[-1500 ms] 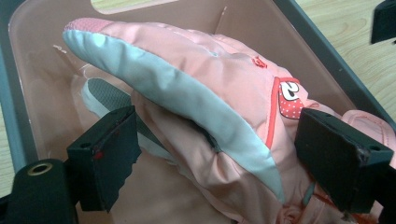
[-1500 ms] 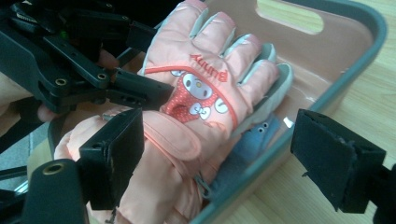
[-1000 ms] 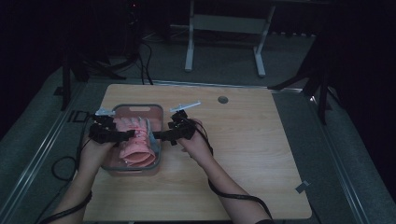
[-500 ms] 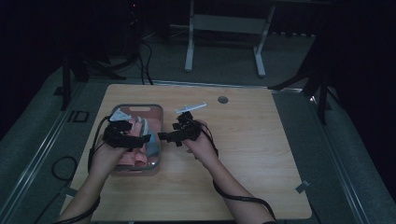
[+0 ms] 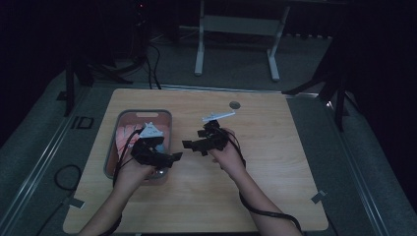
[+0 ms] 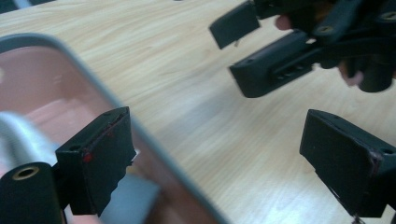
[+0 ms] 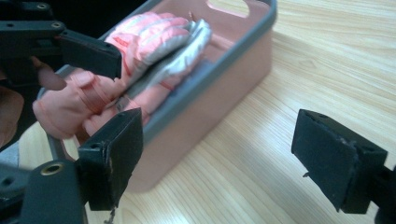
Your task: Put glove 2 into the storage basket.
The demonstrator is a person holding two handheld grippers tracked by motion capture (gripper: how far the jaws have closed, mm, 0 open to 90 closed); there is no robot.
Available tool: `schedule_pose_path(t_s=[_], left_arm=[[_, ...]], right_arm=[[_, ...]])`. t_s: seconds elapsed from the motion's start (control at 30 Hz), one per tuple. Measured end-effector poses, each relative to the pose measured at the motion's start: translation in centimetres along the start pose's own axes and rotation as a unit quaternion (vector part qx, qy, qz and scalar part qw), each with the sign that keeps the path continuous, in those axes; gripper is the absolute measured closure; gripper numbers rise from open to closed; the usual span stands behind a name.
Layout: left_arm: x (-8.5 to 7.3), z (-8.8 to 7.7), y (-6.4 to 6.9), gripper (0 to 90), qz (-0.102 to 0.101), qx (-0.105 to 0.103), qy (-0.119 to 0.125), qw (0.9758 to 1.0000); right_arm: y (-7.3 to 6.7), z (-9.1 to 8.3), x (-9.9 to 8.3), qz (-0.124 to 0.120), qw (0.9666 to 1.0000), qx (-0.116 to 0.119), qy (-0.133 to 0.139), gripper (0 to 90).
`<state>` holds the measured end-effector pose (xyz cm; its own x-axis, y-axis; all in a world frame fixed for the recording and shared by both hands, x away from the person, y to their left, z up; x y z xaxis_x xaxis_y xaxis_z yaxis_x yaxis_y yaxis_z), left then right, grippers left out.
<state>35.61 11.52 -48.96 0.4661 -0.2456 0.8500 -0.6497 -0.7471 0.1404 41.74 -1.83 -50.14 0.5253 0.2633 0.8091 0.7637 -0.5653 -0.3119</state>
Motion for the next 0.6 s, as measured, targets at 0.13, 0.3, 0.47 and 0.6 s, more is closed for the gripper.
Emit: schedule_pose_path(t_s=[0.13, 0.3, 0.47, 0.6], left_arm=[[0.2, 1.1, 2.0, 10.1, 0.011, -0.024, 0.001, 0.9997], [0.1, 2.1, 3.8, 10.1, 0.023, -0.045, -0.003, 0.9987], [-0.1, 3.0, 5.5, 10.1, 0.036, -0.063, -0.007, 0.9974], [-0.3, 3.6, 6.5, 10.1, 0.036, -0.072, -0.005, 0.9967]], right_arm=[[1.0, -1.1, -0.8, 0.003, 1.0000, -0.007, 0.001, 16.5], [2.1, -2.2, -1.9, 0.010, 0.9999, -0.014, 0.002, 16.1], [3.2, -3.5, -3.1, 0.012, 0.9996, -0.024, 0.003, 15.8], [3.9, -4.1, -3.9, 0.014, 0.9995, -0.030, 0.003, 15.8]])
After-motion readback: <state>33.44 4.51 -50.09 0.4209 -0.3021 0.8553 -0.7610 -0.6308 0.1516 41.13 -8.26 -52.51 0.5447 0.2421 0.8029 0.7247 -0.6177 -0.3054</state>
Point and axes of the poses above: each handheld gripper's, and its own axes: z roughly forward along the jaws, x roughly out of its top, y roughly to its right, the point moved 7 cm from there along z, roughly forward along the jaws, and after that the axes turned 7 degrees about y, right-handed, at the moved point
